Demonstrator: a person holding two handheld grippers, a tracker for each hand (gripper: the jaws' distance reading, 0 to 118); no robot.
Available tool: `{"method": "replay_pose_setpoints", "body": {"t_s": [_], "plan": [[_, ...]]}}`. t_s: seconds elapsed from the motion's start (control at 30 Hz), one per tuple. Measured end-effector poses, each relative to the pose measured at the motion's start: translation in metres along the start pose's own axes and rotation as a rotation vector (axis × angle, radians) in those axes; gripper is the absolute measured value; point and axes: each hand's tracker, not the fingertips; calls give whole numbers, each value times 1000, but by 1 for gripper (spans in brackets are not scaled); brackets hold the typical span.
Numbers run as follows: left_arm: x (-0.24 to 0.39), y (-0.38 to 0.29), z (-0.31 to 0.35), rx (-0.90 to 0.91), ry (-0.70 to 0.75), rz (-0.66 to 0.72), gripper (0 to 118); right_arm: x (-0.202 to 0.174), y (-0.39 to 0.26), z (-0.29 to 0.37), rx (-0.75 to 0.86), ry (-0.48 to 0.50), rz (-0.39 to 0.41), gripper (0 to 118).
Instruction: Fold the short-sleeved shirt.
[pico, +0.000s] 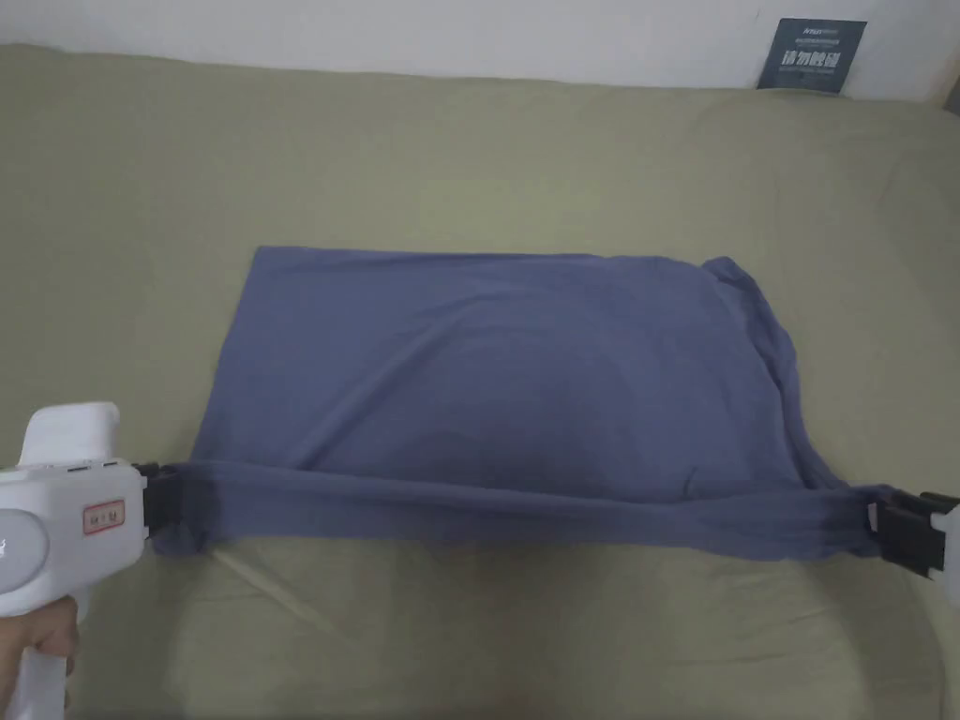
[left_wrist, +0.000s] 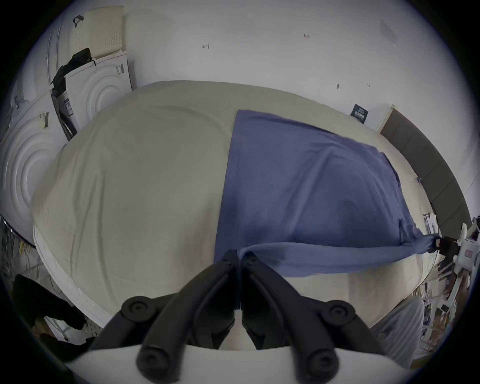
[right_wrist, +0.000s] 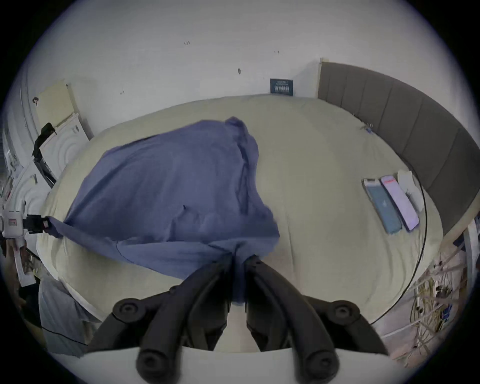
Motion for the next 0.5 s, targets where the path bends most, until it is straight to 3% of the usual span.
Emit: {"method": "replay_pose_setpoints", "body": {"t_s": [0.3,0.5], "plan": [[12,58,-49,-1,17,1,3,-8,72,-63,-12,-29,78,13],[14,69,-84,-46,45,3,3,-11,85,-117,-78,-53,107,13]]}}
